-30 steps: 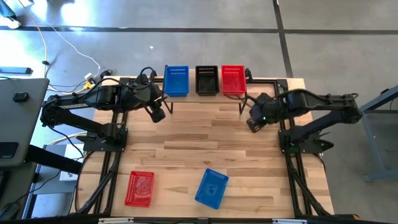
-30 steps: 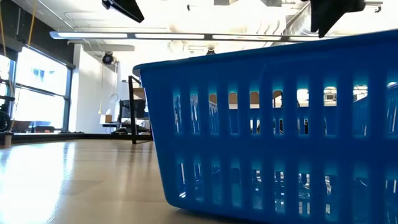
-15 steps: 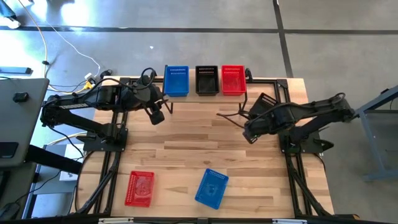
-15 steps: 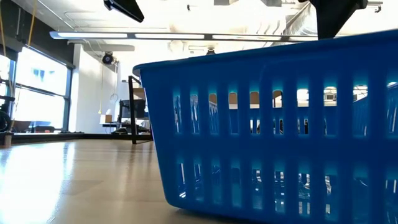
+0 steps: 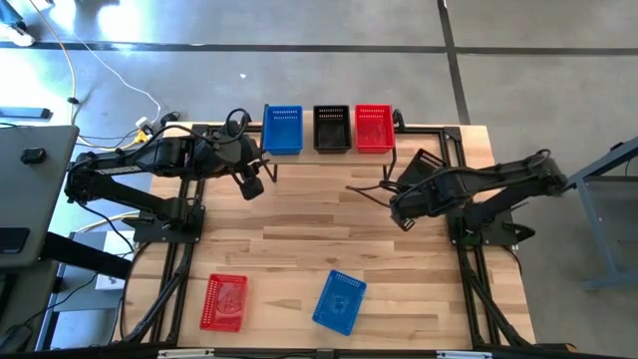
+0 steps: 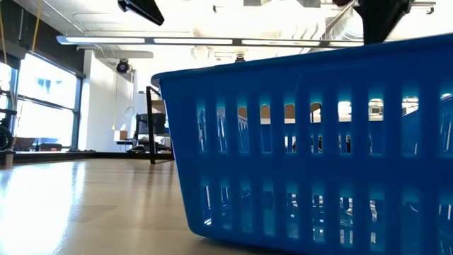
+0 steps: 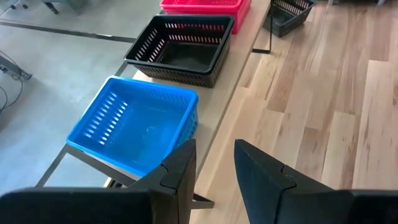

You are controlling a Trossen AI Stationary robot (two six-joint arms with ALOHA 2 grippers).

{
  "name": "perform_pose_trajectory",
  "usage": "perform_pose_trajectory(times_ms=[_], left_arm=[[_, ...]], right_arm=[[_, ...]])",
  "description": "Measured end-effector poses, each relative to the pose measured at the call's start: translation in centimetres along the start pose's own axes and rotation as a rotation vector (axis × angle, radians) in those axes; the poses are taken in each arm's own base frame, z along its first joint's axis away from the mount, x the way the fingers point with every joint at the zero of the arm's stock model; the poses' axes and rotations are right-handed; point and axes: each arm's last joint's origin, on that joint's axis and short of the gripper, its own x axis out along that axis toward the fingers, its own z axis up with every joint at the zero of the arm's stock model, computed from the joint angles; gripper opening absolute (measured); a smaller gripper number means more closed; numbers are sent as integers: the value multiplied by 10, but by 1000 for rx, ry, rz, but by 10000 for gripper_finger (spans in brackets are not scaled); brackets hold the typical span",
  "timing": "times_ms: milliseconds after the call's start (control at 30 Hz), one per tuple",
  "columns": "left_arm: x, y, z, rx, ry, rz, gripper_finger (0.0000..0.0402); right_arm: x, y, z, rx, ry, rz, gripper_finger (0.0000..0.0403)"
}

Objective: Stack baskets on shelf by color
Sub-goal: Stack the black bin on top of the other black bins on the shelf

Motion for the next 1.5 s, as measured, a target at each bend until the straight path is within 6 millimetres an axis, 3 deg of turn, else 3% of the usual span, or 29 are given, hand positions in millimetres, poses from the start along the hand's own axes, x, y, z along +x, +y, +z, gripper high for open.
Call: perform_pose_trajectory(times_ms=[200, 500, 867, 1133, 1500], left_arm=[[0, 0, 0, -45, -2, 1, 99], [2, -1, 1, -76, 0, 3, 99], [6, -3, 1, -84, 11, 4, 99], [6, -2, 1, -97, 16, 20, 99], [6, -2, 1, -96, 15, 29, 99]], right_arm=[[27, -8, -23, -8, 76, -21, 115], [44, -25, -42, -15, 36, 42, 115], [93, -25, -60, -354, -133, 22, 115], [119, -28, -61, -321, -152, -30, 115], [130, -38, -46, -225, -147, -43, 115]])
